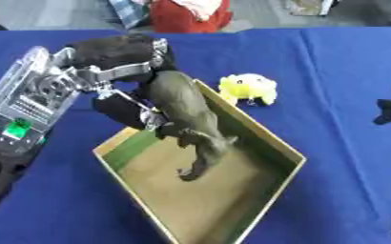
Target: Pick up objects on the table and place them in the box.
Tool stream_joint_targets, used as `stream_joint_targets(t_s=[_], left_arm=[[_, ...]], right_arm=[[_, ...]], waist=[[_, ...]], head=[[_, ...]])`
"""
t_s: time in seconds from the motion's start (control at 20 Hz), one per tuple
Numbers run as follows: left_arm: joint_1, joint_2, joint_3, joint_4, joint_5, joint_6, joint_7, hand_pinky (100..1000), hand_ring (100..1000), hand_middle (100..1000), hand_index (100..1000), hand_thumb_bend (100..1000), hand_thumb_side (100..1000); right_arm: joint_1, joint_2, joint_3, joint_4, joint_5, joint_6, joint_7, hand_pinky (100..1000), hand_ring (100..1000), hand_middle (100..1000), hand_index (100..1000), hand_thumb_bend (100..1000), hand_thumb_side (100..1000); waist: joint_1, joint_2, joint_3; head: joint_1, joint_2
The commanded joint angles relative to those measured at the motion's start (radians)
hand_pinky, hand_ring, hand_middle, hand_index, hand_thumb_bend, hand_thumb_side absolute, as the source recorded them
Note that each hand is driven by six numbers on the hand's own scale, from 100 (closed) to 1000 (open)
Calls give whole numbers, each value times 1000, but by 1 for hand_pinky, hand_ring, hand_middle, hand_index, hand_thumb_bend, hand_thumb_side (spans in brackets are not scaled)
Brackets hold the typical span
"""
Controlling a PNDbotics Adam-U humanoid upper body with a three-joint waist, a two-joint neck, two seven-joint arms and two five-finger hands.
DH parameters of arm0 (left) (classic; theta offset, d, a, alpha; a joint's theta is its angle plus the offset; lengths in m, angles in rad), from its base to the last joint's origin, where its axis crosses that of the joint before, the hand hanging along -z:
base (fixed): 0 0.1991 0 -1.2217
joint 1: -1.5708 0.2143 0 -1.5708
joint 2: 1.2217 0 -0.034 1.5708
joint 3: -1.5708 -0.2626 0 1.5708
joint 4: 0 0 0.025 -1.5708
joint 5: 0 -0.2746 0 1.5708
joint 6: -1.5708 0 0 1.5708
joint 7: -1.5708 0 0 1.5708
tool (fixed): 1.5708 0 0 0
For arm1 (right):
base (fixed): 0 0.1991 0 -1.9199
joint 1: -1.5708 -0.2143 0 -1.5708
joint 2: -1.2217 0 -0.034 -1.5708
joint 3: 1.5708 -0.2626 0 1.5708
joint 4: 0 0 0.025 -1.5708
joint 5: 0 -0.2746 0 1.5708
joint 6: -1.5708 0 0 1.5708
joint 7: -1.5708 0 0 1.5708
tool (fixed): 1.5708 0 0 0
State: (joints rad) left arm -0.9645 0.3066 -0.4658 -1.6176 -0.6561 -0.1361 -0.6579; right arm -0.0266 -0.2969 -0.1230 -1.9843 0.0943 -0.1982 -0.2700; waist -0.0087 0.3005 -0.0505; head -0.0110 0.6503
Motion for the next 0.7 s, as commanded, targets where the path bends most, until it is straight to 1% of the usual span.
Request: stream_joint_targets(t_s=[0.05, 0.15, 0.2, 0.25, 0.45, 0.6, 0.65, 0.7], left_arm=[[-8, -24, -2, 24, -35, -13, 5, 415, 294, 162, 199, 100, 347], [-4, -43, -3, 52, -63, -20, 20, 414, 294, 159, 199, 100, 345], [-1, -54, -3, 68, -79, -21, 30, 412, 294, 158, 199, 100, 320], [2, -63, -3, 83, -93, -24, 40, 412, 294, 158, 199, 100, 345], [12, -92, -14, 136, -154, -41, 74, 397, 295, 157, 208, 100, 337], [17, -109, -27, 172, -200, -58, 85, 413, 322, 179, 266, 100, 314], [17, -113, -31, 182, -215, -65, 83, 415, 325, 182, 272, 100, 312], [19, -116, -34, 191, -236, -72, 78, 432, 347, 205, 313, 100, 304]], right_arm=[[-8, -17, -5, -16, 0, -1, 1, 793, 751, 432, 825, 100, 1000], [-9, -13, -3, -16, 2, 1, 2, 793, 751, 432, 826, 100, 1000], [-9, -12, -3, -16, 2, 3, 3, 793, 751, 432, 826, 100, 1000], [-10, -10, -3, -16, 3, 4, 3, 793, 751, 432, 826, 100, 1000], [-11, -7, -2, -16, 6, 7, 3, 793, 751, 432, 826, 100, 1000], [-12, -5, -1, -16, 7, 9, 4, 793, 751, 431, 826, 100, 1000], [-13, -5, -1, -16, 8, 9, 4, 793, 751, 431, 826, 100, 1000], [-13, -5, -1, -16, 8, 9, 4, 793, 751, 431, 826, 100, 1000]], waist=[[-2, -13, -3], [-2, -12, -3], [-1, -11, -3], [-1, -11, -3], [1, -9, -3], [2, -7, -3], [2, -6, -3], [2, -6, -3]], head=[[-1, 3], [-1, 3], [-1, 2], [-1, 1], [-2, 1], [-4, 1], [-4, 2], [-5, 2]])
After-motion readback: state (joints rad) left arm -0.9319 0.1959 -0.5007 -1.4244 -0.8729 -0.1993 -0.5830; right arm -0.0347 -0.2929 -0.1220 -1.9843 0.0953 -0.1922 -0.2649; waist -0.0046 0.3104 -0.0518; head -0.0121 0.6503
